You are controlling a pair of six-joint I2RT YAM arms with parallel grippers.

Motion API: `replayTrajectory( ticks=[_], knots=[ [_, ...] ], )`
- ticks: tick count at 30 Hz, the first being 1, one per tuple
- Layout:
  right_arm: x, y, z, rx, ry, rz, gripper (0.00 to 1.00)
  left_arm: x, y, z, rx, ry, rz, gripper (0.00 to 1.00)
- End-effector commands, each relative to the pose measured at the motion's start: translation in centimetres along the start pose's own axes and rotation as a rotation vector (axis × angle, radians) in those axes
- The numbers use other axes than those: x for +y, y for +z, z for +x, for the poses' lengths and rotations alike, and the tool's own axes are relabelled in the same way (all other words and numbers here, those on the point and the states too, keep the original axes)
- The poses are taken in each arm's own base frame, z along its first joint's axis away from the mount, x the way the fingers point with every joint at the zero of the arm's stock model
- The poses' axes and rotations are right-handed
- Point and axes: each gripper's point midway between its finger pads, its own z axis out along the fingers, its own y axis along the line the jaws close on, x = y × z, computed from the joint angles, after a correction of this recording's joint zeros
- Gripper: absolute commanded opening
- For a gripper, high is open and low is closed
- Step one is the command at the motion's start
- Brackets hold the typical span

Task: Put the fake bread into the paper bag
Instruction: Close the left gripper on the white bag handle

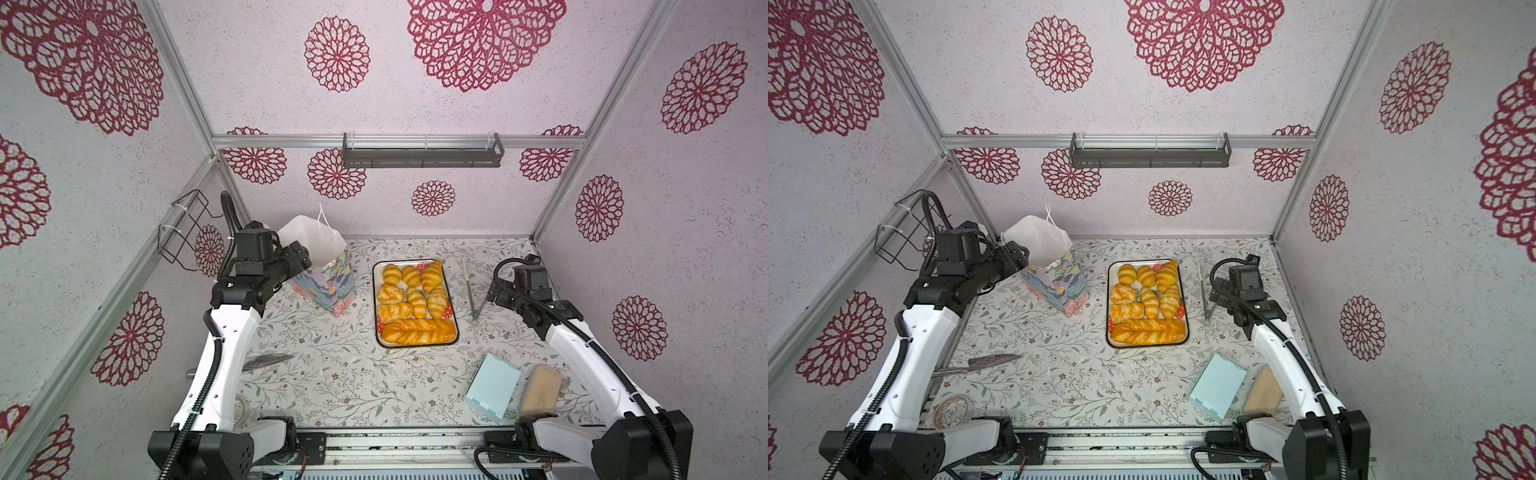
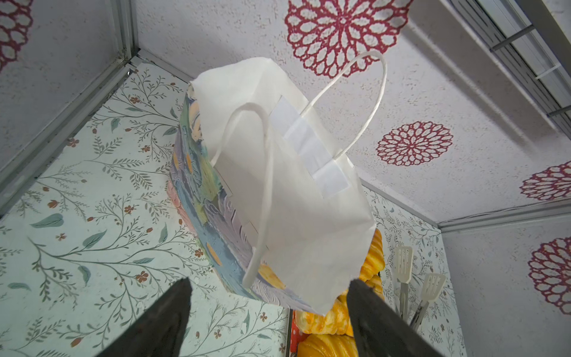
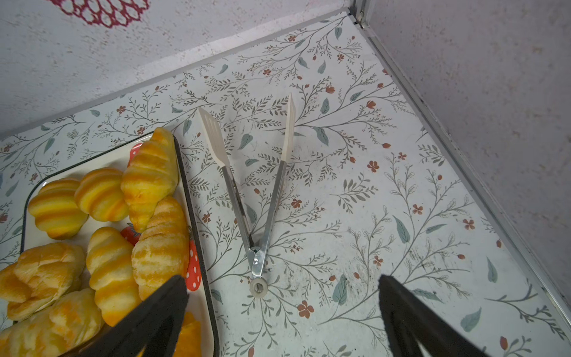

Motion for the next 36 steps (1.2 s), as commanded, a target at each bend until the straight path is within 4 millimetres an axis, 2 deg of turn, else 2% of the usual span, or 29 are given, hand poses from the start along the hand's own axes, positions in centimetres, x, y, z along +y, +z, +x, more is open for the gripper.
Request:
replayTrajectory(
  ticks=[1,4,14,22,36],
  knots=[
    [0.7,-0.6,0.0,0.000,-0.012,-0.031,0.99,-0.6,-0.2,-0.7,-0.009,0.014,0.025,0.74],
    [1.0,-0.6,0.3,0.001,-0.015,-0.041,0.98,-0.7,0.1,-0.8,-0.011,0.018,0.026,0.65],
    [1.2,-0.4,1.1,0.016,-0.029,-0.039,0.98,-0.8,0.7,-1.5,-0.021,0.042,0.020,0.50],
    [1.0,-0.5,1.1,0.013,-0.033,-0.030,0.98,-0.3,1.4,-1.5,-0.009,0.043,0.002,0.45],
    [0.8,-0.2,1.5,0.024,-0.035,-0.015,0.98,-0.4,1.8,-1.3,0.022,0.046,0.028,0.26]
  ],
)
